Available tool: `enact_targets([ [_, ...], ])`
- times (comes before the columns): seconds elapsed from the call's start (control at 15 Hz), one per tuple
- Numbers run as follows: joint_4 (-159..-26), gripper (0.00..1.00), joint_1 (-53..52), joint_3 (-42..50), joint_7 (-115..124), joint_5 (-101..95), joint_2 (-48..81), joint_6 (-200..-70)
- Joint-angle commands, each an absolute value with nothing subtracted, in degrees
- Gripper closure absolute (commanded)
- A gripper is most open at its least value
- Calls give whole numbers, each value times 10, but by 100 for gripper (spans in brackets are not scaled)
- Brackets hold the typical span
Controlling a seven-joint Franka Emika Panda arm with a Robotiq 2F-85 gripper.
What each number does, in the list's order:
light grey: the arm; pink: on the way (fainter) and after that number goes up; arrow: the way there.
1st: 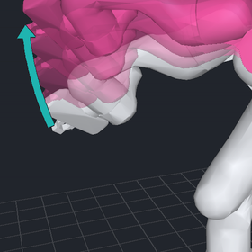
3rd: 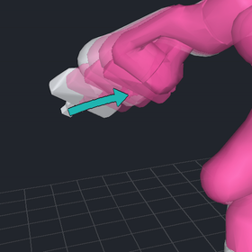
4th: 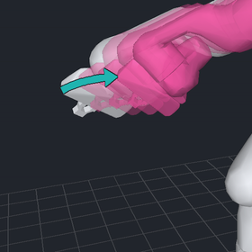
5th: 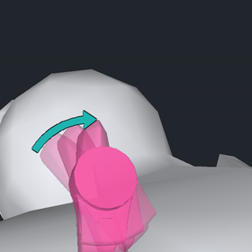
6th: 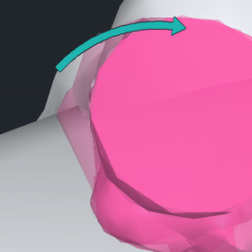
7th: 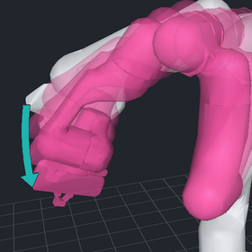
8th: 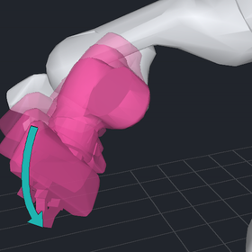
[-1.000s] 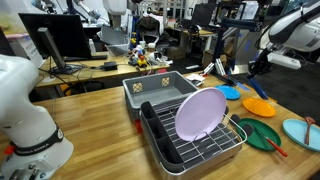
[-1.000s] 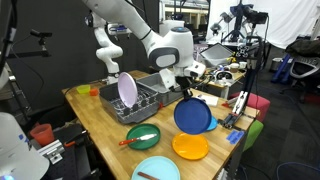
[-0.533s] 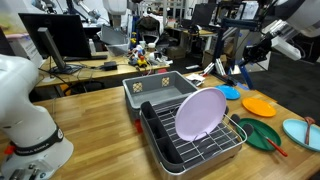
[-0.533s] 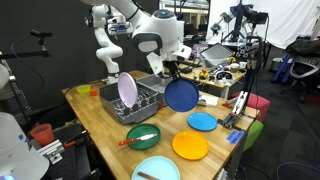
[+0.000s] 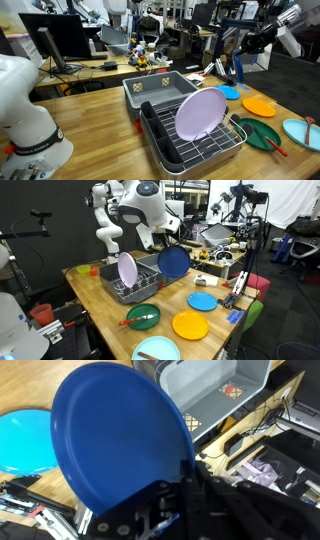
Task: Put the blue plate on the dish rack
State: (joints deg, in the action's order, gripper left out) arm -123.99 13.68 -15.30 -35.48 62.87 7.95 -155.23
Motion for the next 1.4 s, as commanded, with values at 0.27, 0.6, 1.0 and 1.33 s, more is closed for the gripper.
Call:
enact_targets([
  [0.27, -1277, 98, 132, -166, -421, 725, 44, -1600],
  [0.6, -1275, 93, 129, -163, -407, 708, 56, -1596],
  [1.0, -1275, 93, 129, -163, -407, 708, 56, -1596],
  [1.33, -1259, 98, 119, -187, -474, 828, 53, -1594],
])
